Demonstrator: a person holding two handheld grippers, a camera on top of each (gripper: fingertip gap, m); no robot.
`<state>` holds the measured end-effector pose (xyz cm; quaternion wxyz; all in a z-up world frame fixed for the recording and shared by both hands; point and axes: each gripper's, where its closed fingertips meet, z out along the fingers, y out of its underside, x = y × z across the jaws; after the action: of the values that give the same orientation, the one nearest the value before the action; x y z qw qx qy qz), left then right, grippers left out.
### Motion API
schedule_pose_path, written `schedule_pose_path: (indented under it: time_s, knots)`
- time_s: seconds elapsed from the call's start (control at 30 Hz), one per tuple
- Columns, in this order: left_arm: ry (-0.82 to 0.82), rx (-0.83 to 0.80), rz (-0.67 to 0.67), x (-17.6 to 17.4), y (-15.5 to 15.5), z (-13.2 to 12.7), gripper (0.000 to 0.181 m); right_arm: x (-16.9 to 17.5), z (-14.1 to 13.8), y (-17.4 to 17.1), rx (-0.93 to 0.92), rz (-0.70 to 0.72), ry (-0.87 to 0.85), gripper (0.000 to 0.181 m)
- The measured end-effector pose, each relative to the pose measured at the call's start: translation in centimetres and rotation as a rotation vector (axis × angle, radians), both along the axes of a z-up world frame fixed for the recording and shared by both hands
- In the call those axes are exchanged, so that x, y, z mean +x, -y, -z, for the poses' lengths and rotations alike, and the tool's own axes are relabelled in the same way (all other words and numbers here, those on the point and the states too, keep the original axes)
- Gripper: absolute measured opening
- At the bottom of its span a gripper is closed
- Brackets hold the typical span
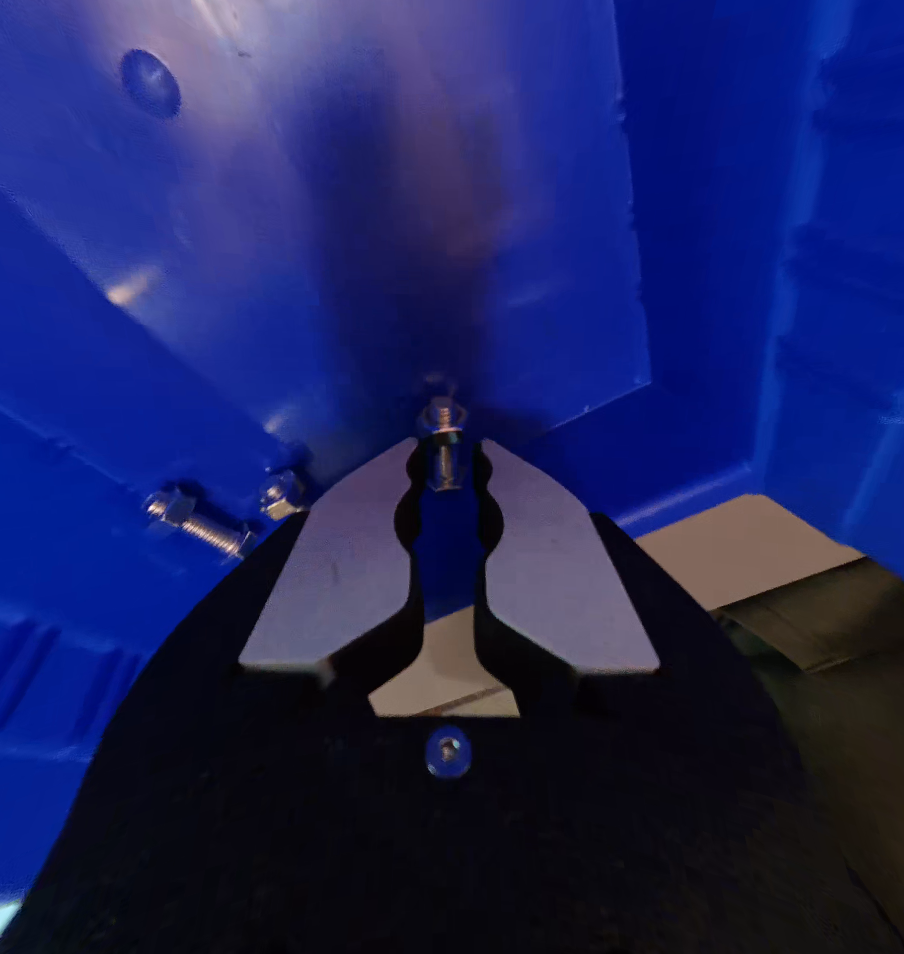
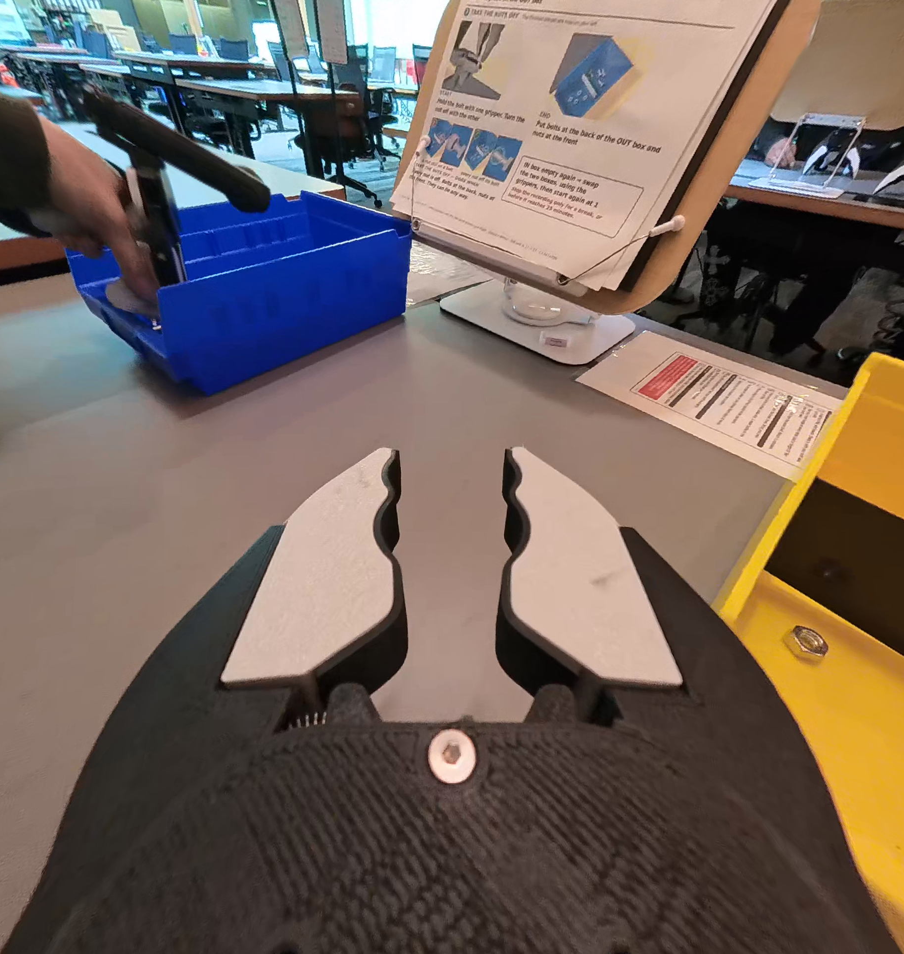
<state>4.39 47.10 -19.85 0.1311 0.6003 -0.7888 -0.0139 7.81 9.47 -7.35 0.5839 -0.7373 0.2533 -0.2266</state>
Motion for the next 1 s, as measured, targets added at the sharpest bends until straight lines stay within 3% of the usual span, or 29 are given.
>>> schedule_pose_path:
  time_s: [0.03, 0.13, 0.27, 0.4, 0.53, 0.63, 0.83, 1.0]
  knots:
    - [-0.025, 0.002, -0.010, -0.1, 0.0, 0.3, 0.018, -0.1, 0.0, 0.0, 0.010, -0.002, -0.006, 0.038]
    - [-0.034, -0.002, 0.025, 0.1, 0.1, 0.5, 0.017, -0.1, -0.2, -0.2, 0.035, -0.006, -0.014, 0.037]
    - [0.131, -0.048, 0.120, 1.5, 0.6, -0.2, 0.013, -0.5, -0.4, -0.9, 0.027, -0.019, 0.001, 0.036]
    - [0.435, -0.187, 0.097, 3.4, 2.3, -5.5, 0.010, -1.2, -1.1, -2.2, 0.043, -0.058, 0.009, 0.035]
    - [0.715, -0.447, 0.175, 2.7, 7.0, -13.3, 0.009, -2.5, -2.9, -5.0, 0.107, -0.146, 0.053, 0.029]
    - [0.841, -0.583, 0.336, 0.0, 11.7, -17.1, 0.009, -4.4, -5.0, -8.5, 0.182, -0.292, 0.087, 0.027]
    - [0.897, -0.824, 0.655, -6.3, 20.6, -19.3, 0.009, -9.9, -8.4, -14.4, 0.282, -0.683, 0.158, 0.029]
    - [0.905, -0.889, 0.764, -8.2, 23.0, -19.2, 0.009, -11.6, -8.8, -15.6, 0.284, -0.752, 0.165, 0.024]
